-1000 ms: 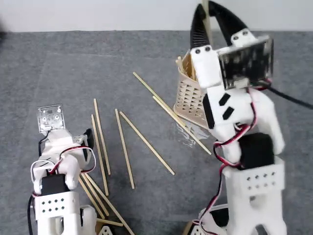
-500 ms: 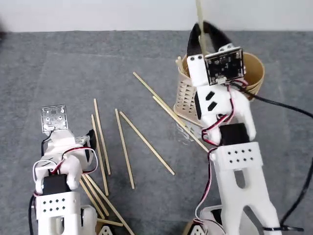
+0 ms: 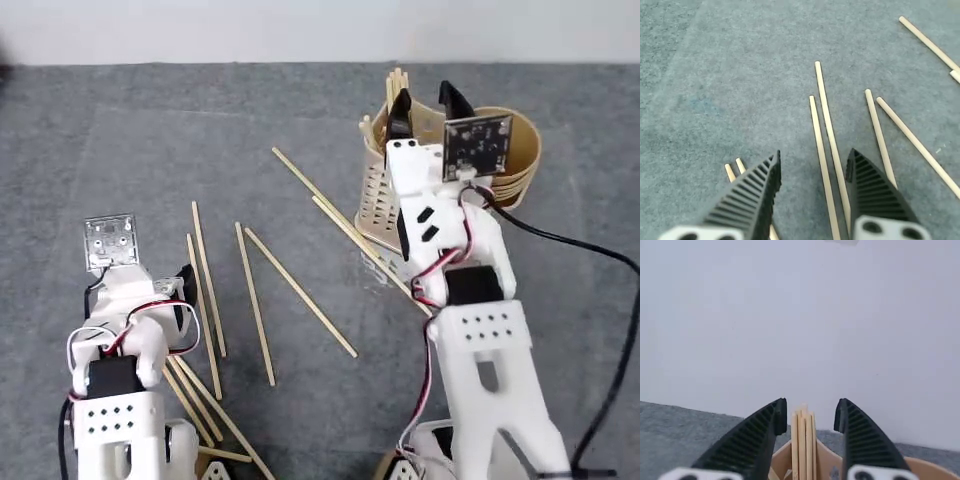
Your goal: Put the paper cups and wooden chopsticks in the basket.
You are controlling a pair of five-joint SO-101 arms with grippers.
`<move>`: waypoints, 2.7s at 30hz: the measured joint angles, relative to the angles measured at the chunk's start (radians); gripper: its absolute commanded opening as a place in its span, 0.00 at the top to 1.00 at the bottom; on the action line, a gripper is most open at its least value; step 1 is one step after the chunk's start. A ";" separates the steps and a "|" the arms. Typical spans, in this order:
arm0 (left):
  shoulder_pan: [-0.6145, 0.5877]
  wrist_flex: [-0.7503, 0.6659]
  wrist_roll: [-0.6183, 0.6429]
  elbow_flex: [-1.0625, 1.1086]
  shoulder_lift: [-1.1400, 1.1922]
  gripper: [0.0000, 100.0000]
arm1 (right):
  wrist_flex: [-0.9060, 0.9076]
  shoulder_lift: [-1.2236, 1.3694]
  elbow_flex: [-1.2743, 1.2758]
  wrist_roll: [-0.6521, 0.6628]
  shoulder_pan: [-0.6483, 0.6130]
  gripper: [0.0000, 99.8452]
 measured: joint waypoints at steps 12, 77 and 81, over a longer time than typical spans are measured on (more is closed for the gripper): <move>0.000 0.057 -0.075 -0.017 0.000 0.79 | 0.635 -0.348 0.000 0.057 -0.160 0.83; -0.006 0.226 0.064 -0.671 1.255 0.98 | 0.730 -0.354 0.385 0.066 -0.319 0.83; 0.025 0.221 0.075 -0.681 1.257 0.99 | 0.730 -0.356 0.385 0.066 -0.322 0.83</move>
